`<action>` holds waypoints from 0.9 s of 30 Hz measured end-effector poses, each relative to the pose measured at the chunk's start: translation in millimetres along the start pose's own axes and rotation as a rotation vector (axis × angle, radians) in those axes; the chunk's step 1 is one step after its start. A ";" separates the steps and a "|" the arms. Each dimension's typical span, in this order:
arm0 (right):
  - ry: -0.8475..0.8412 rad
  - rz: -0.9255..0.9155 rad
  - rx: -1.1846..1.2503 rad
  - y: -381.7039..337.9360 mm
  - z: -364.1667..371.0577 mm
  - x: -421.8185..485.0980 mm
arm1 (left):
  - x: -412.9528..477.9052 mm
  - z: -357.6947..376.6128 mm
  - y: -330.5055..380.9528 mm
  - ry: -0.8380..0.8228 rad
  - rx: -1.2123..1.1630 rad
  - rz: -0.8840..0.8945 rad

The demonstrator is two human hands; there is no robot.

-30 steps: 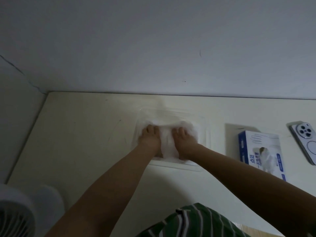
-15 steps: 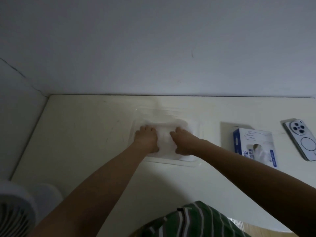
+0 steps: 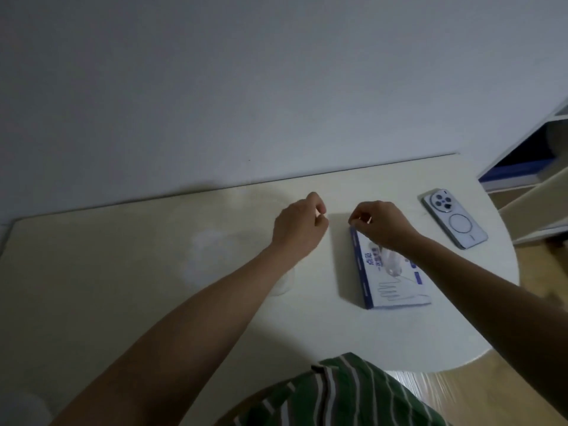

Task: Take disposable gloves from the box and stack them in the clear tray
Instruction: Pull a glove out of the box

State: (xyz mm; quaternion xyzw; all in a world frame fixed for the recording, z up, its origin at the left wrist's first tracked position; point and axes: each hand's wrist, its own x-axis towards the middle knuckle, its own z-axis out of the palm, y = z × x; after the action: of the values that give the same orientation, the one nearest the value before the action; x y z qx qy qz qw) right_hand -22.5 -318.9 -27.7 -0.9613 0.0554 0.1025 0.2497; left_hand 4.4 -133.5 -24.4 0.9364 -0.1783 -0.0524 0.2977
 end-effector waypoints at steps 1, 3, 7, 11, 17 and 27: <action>-0.015 0.050 -0.025 17.3 0.2 -6.1 | 1.1 11.5 9.0 -0.065 -0.006 0.016; -0.054 0.125 -0.080 50.1 1.7 -20.0 | 4.1 38.1 25.9 -0.208 -0.014 0.025; -0.052 0.191 -0.123 84.2 11.5 -40.7 | 10.2 81.9 42.0 -0.426 0.016 0.037; -0.047 0.207 -0.154 96.9 19.0 -42.4 | 15.4 106.7 49.9 -0.540 0.086 0.055; -0.021 0.168 0.256 109.0 6.9 -35.9 | 20.2 124.9 55.8 -0.584 0.176 -0.005; -0.022 0.281 0.928 112.9 -3.7 -28.6 | 27.4 120.4 60.3 -0.645 0.062 -0.107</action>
State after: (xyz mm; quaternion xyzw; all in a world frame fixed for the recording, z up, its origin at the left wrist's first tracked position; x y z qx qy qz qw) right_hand -67.5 -417.3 -71.0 -0.7307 0.2220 0.1097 0.6363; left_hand -13.0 -254.1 -87.8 0.8881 -0.2156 -0.3566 0.1942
